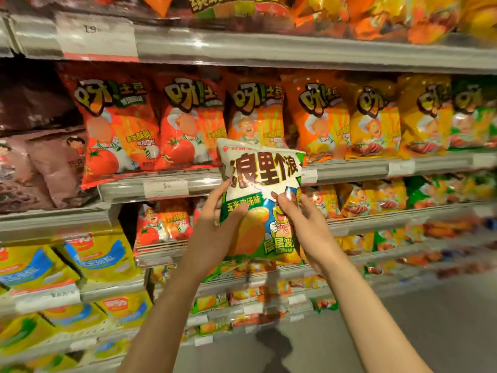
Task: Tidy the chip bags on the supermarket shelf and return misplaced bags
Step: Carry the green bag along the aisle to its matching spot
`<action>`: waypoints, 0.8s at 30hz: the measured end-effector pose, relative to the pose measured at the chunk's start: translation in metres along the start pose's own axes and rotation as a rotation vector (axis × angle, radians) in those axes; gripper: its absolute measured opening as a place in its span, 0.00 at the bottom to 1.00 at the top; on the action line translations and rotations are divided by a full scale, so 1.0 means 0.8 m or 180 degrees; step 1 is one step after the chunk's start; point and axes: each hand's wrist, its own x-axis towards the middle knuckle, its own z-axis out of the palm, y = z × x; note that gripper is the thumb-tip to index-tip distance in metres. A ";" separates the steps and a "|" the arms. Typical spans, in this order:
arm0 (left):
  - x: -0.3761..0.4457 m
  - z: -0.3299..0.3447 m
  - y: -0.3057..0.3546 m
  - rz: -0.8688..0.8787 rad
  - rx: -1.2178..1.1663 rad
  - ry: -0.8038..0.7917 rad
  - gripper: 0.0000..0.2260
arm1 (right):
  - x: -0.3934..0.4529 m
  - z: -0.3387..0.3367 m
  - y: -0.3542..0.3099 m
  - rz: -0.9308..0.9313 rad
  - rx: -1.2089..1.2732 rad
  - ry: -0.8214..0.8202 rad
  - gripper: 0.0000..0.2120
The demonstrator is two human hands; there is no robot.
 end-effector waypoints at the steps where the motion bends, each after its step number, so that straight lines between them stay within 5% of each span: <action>1: -0.006 0.013 0.001 -0.0018 0.0024 -0.0035 0.20 | -0.005 -0.012 0.004 0.0024 0.0051 0.0033 0.27; 3: -0.013 0.043 0.002 -0.0029 0.0056 -0.0097 0.21 | -0.013 -0.042 0.013 0.0066 0.0103 0.0214 0.44; 8: -0.024 0.139 0.008 -0.0135 0.0038 -0.0192 0.23 | -0.031 -0.136 0.017 0.0014 0.0363 0.0402 0.56; 12: -0.027 0.243 0.016 -0.0239 -0.0285 -0.0249 0.19 | -0.037 -0.234 0.015 0.0140 0.0436 0.0522 0.45; 15: -0.024 0.335 0.019 -0.0356 -0.0482 -0.0467 0.22 | -0.047 -0.324 0.008 0.0106 0.0455 0.0582 0.15; 20: -0.013 0.475 0.031 -0.0382 -0.0338 -0.0781 0.21 | -0.057 -0.461 0.000 0.0164 0.0429 0.0854 0.27; 24: 0.013 0.571 0.039 -0.0229 -0.0236 -0.1044 0.20 | -0.050 -0.555 -0.017 0.0089 0.0432 0.1105 0.16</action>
